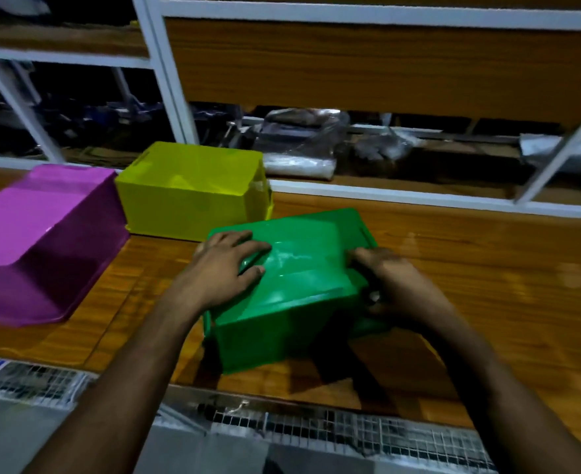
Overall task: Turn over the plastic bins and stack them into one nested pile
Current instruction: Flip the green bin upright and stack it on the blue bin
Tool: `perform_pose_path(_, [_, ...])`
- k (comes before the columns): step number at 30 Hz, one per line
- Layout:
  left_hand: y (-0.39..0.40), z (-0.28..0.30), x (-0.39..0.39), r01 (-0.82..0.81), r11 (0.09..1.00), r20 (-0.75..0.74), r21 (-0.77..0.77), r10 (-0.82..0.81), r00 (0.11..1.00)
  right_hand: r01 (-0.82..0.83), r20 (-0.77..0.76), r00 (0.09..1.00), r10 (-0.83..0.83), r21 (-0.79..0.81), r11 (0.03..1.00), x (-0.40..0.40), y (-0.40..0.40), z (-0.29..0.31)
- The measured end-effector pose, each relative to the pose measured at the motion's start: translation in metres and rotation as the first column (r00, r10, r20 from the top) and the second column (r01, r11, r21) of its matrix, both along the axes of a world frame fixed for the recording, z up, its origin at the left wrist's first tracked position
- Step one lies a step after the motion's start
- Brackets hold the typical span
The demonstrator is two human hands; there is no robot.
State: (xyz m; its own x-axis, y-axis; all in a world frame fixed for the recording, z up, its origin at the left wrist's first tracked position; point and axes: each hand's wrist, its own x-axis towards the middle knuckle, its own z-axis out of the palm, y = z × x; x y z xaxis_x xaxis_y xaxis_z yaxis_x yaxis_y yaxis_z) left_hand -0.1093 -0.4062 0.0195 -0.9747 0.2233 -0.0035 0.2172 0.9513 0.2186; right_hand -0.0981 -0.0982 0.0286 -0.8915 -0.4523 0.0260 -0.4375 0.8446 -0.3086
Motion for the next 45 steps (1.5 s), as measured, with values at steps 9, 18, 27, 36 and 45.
perform_pose_path(9, [0.063, 0.006, 0.003, 0.034, 0.993, 0.101, -0.109, -0.023, 0.995, 0.075, 0.118, 0.991, -0.069, -0.048, 0.996, -0.027, 0.075, 0.001])
perform_pose_path(18, [0.087, 0.007, 0.006, -0.089, 0.996, 0.146, -0.024, 0.092, 0.985, 0.104, -0.233, 0.967, -0.1, 0.006, 0.995, -0.056, 0.074, -0.013])
perform_pose_path(27, [0.136, -0.012, 0.023, -0.193, 0.897, 0.069, 0.398, 0.18, 0.981, 0.457, 0.334, 0.888, -0.317, -0.557, 0.693, -0.007, 0.09, -0.021])
perform_pose_path(36, [0.157, -0.017, 0.027, -0.188, 0.861, -0.014, 0.472, 0.22, 0.975, 0.602, 0.5, 0.796, -0.34, -0.604, 0.521, 0.001, 0.099, -0.032])
perform_pose_path(45, [0.168, -0.006, 0.027, -0.186, 0.851, 0.086, 0.491, 0.165, 0.983, 0.46, 0.331, 0.887, -0.32, -0.589, 0.664, 0.009, 0.104, 0.007])
